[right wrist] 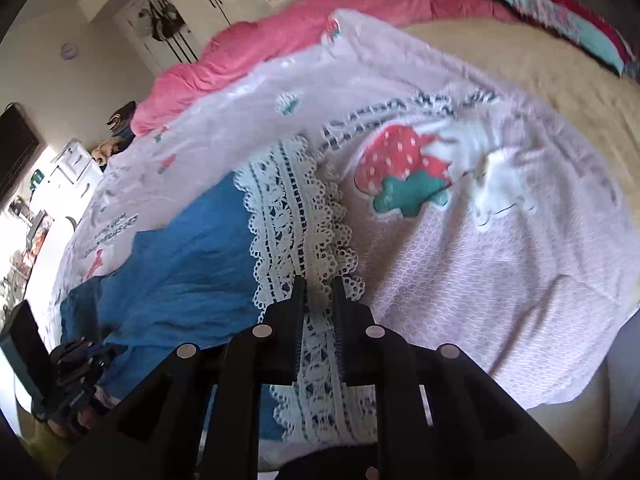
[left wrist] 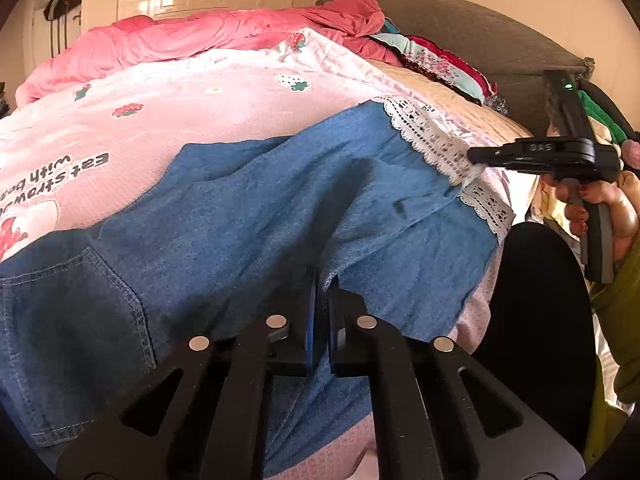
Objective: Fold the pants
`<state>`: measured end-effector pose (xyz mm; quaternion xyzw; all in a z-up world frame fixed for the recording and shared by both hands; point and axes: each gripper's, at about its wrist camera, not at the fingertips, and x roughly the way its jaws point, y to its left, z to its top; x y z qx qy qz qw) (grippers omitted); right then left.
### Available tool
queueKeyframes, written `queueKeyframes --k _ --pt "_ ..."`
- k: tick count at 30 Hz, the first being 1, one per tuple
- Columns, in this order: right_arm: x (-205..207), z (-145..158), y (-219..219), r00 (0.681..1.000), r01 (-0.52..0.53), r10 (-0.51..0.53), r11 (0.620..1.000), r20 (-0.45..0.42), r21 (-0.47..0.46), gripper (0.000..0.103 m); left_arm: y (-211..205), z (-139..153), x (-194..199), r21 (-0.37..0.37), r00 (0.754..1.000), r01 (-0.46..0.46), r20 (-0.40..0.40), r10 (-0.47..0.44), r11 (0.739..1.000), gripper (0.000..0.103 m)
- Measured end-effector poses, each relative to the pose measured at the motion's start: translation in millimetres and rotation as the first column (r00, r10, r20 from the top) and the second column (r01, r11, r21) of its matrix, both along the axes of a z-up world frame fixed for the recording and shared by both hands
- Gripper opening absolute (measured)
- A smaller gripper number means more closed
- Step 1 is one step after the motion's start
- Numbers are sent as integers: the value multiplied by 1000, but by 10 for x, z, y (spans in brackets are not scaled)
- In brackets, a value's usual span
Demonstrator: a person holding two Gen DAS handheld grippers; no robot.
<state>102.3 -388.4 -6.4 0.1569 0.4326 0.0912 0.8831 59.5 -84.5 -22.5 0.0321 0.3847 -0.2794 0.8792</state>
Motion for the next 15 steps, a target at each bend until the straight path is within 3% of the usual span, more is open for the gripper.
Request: queueKeyframes --k 7,10,15 --pt "-431 156 -86 999 -36 35 999 -11 -31 12 20 204 -275 36 996 46 76 -48 998 0" --pt "-496 86 -113 998 -39 35 996 -45 -81 7 22 163 -331 61 996 52 64 -56 997 0" --pt "-561 -41 -209 997 -9 4 998 -75 -68 7 -8 61 -365 94 997 68 41 -72 993 0"
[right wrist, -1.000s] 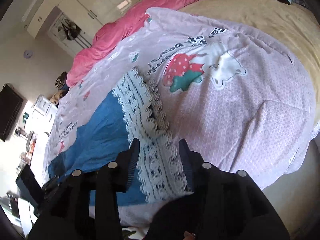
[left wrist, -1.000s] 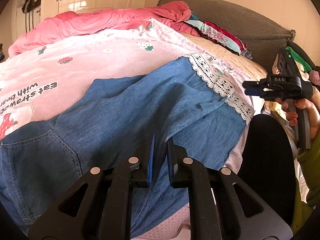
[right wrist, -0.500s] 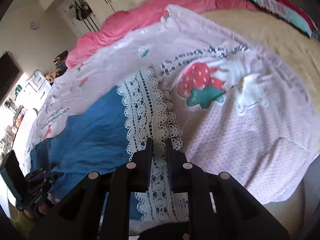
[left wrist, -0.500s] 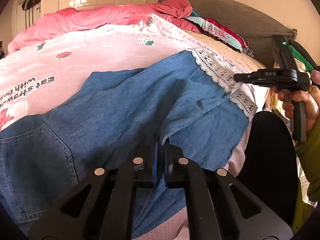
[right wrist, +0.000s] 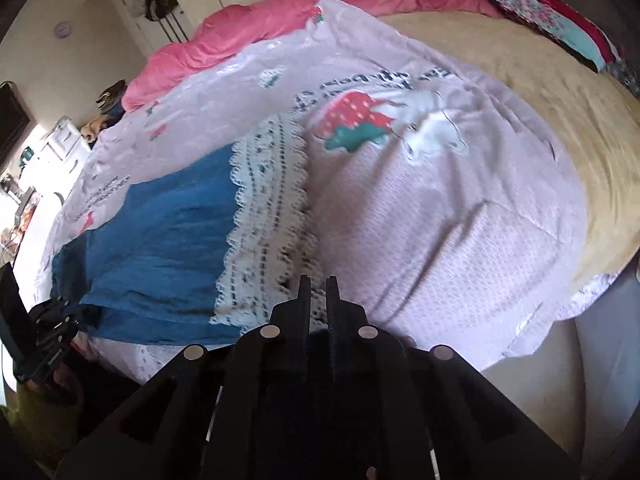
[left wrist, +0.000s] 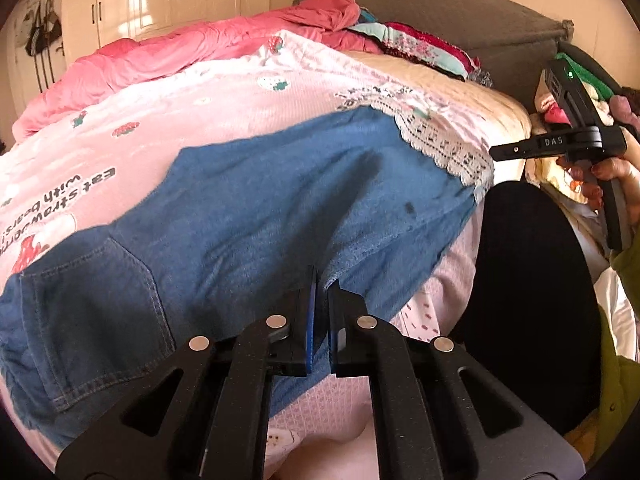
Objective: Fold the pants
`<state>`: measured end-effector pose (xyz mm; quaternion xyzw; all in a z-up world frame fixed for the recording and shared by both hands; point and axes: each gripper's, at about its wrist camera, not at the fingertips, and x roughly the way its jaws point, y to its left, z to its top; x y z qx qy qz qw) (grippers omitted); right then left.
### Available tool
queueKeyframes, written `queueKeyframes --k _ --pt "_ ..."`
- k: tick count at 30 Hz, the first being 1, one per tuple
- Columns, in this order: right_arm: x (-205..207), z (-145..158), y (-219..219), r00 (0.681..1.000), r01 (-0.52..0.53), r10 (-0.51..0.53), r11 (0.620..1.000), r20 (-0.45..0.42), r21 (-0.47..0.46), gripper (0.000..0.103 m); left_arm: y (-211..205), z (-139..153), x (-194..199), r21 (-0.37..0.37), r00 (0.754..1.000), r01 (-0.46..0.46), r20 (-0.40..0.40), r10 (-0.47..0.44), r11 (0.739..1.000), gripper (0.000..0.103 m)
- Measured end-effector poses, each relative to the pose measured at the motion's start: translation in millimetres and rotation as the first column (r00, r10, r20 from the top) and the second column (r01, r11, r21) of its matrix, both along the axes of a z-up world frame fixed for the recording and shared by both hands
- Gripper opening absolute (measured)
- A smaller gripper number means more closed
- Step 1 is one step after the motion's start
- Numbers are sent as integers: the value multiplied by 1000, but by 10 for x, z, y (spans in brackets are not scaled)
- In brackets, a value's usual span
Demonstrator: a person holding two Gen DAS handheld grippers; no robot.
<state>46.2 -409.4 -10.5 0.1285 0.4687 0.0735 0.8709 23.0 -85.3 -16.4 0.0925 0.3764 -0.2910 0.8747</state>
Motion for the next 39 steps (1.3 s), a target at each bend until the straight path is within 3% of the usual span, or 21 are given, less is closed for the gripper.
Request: queueKeyframes --k 4,7,10,11,12,17,23,27,30,32,35,37,39 --pt "-50 64 68 999 -34 33 998 33 50 11 -19 -51 5 13 1000 1 -8 -1 1000 1" --pt "-14 50 195 997 -73 73 997 18 18 38 -18 -81 12 15 1000 -4 -19 4 1000 1" --pt "29 -14 299 995 -98 97 995 -10 -17 34 -24 -84 4 16 1000 -6 -18 6 1000 1" --pt "43 -52 338 994 -108 107 994 -23 -37 17 -22 -86 3 17 1000 -5 -18 5 1000 1" --pt "47 -77 385 992 -126 124 989 -24 -74 10 -29 -89 2 19 1000 -3 -17 3 1000 1" --pt "-35 -17 411 989 -149 150 968 -13 -202 9 -48 -81 -40 28 1000 18 -17 -17 999 1" --pt "25 -166 374 986 -160 146 958 -77 -238 10 -136 -236 -21 83 998 39 -53 -35 996 3" --pt "30 -191 368 989 -143 128 962 -78 -234 12 -122 -212 -35 74 998 47 -54 -43 996 3" --pt "-27 -92 323 993 -111 101 971 -58 -214 23 -100 -207 -61 53 996 55 -73 -51 997 14" --pt "-109 47 317 997 -80 80 976 -6 -204 29 -41 -143 -109 -2 994 65 -93 -65 998 29" --pt "-196 213 441 991 -101 116 978 71 -181 30 162 23 -158 -81 995 32 -96 -39 996 36" --pt "-179 268 667 977 -178 194 971 92 -159 37 391 155 -166 -103 997 -42 -70 35 994 44" --pt "-105 275 917 957 -258 275 954 96 -155 38 765 301 -148 -116 983 -181 -49 177 977 54"
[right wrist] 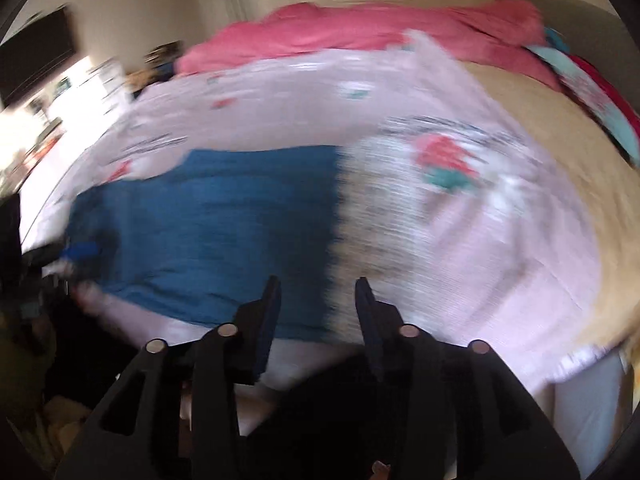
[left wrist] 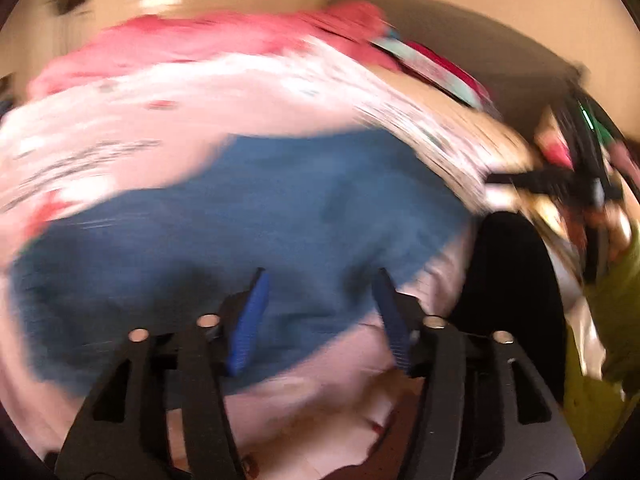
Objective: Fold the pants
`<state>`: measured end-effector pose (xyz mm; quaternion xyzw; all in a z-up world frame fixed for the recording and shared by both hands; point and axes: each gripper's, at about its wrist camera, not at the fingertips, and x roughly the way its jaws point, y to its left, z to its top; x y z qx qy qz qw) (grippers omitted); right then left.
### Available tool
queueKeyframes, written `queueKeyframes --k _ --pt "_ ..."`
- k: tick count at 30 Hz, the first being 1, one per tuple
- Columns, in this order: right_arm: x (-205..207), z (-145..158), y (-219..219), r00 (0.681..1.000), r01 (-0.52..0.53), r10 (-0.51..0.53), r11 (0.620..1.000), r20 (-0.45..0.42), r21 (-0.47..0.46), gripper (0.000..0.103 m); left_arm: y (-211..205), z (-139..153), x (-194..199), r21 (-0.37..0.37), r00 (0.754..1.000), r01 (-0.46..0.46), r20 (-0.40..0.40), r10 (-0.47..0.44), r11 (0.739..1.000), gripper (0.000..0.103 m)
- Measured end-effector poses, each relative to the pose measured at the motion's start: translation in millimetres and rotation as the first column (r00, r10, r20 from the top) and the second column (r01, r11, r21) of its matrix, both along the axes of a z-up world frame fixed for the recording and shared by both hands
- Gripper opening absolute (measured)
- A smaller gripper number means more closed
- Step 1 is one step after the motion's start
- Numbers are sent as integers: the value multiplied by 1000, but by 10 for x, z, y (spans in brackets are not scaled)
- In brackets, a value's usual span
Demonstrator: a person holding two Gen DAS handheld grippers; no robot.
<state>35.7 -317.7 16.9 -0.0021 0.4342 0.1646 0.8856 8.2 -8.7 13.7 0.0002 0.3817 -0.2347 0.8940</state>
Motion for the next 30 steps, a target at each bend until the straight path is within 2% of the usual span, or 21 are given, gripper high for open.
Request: queueKeyframes --k 1,3,5,7,8,9,11,12,13,14,15,17,19,21,22,24,27,30 --pt "36 -9 113 999 -32 32 999 -3 -1 38 167 45 2 -1 998 -69 4 69 998 57" --pt "161 -57 416 993 -114 114 993 -12 -11 38 517 107 21 -4 977 -215 -5 215 977 61" --pt "267 -125 636 985 -171 170 985 -29 -9 39 889 94 18 -12 934 -357 -30 357 934 65" --pt "389 -233 800 979 -195 195 981 -61 -5 39 1093 36 25 -8 900 -435 -50 434 900 66" --pt "448 -329 869 975 -203 202 979 -95 -4 39 1165 -13 41 6 880 -472 -57 472 881 71" --pt "486 -418 910 972 -202 200 979 -121 -1 39 1197 -42 57 16 870 -490 -62 490 872 73" --pt "482 -515 937 971 -197 196 980 -136 1 46 1235 -113 130 33 852 -517 -76 518 855 75" --pt "455 -526 932 972 -200 199 980 -127 10 47 1220 -146 173 25 854 -513 -88 513 858 75" --pt "440 -529 913 972 -196 197 980 -125 16 48 1195 -161 200 16 861 -501 -93 500 865 68" --pt "424 -529 905 973 -194 194 981 -127 19 48 1146 -174 224 9 870 -486 -93 484 874 50" --pt "413 -530 902 973 -193 194 981 -126 19 48 1101 -189 262 17 875 -477 -89 477 879 43" --pt "395 -543 865 974 -188 190 982 -128 22 49 1058 -226 289 29 882 -464 -71 465 885 36" --pt "380 -540 849 974 -184 185 983 -130 23 49 1091 -179 251 18 879 -473 -50 474 881 34" --pt "343 -547 830 974 -183 185 983 -132 25 51 1166 -75 170 70 868 -495 10 496 866 34" --pt "328 -553 828 972 -188 190 982 -135 32 54 1193 -52 145 82 871 -490 15 490 868 34" --pt "333 -560 846 972 -190 192 981 -133 31 56 1218 -108 178 89 876 -478 -24 482 874 34" --pt "323 -574 867 972 -195 196 981 -132 24 60 1154 -291 266 155 877 -464 -61 478 872 37" --pt "313 -578 875 971 -200 200 980 -129 15 60 1239 -262 265 126 866 -486 -66 496 865 46"
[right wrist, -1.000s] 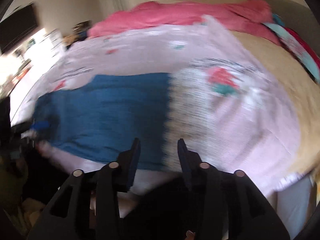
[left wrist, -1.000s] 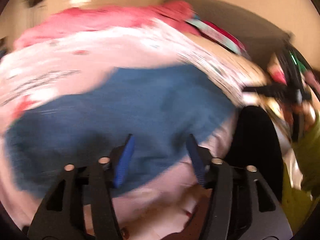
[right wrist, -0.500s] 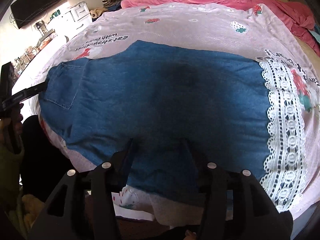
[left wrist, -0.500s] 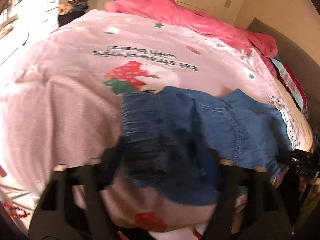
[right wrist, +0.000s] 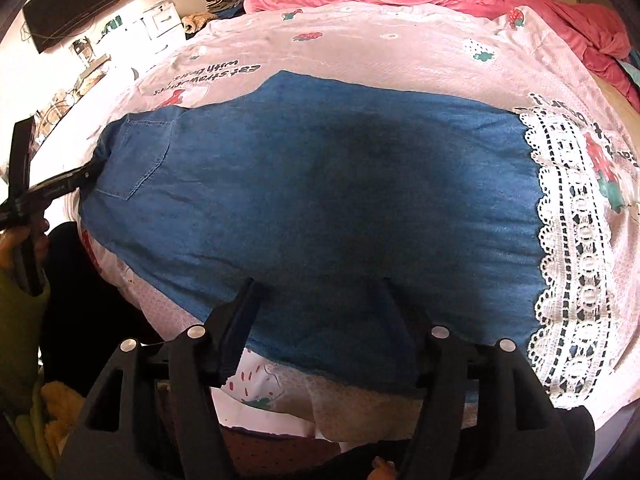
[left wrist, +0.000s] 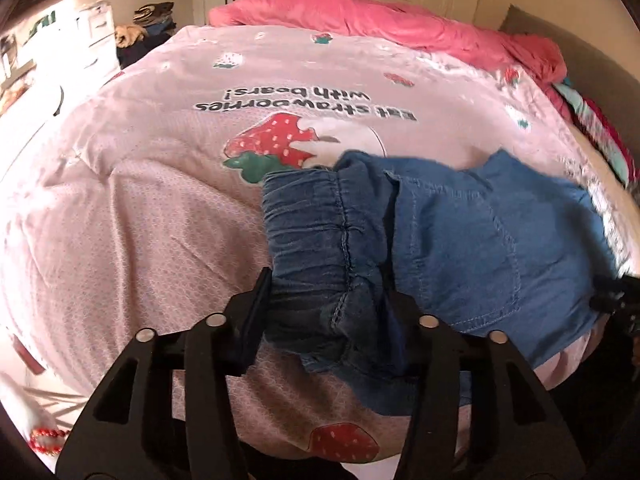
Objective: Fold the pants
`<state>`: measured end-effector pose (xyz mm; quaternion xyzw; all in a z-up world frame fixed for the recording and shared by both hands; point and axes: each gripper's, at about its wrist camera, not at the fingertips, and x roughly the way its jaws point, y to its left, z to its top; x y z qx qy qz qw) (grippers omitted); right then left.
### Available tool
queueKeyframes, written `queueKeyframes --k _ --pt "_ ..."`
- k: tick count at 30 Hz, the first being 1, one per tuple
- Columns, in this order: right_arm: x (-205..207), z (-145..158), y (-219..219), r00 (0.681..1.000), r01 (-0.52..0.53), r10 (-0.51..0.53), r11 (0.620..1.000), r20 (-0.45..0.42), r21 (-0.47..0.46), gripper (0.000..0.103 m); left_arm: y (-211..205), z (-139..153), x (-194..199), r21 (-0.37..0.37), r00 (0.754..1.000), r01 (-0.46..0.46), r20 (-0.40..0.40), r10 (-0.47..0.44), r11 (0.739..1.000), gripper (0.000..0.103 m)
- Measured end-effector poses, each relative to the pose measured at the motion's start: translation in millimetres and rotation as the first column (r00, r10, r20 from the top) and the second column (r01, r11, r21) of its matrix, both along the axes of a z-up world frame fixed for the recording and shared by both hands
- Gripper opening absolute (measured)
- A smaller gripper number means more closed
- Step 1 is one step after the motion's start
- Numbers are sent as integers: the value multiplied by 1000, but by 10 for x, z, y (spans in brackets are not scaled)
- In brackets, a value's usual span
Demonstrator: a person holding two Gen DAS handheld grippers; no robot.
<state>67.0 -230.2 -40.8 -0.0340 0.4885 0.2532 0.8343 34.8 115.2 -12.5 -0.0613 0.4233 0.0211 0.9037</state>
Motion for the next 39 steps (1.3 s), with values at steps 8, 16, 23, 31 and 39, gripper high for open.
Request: queueKeyframes --k 8,16,23,31,39 --pt "-35 97 -77 1000 16 -17 999 21 41 60 -79 539 -272 30 990 6 139 -10 1000 57" --pt "167 433 -365 985 125 -137 986 104 115 60 -678 671 250 -44 964 221 161 -212 974 60" --pt "888 579 -1128 933 338 -354 924 64 181 60 -1161 547 951 -124 934 351 112 -338 928 61" --pt "1461 215 -1535 904 426 -427 892 -29 152 43 -1432 122 1638 -138 915 399 -1 -403 906 61" --pt "1525 45 -1369 936 350 -353 928 -1 124 31 -1397 -264 1838 -256 898 415 -40 -439 873 50"
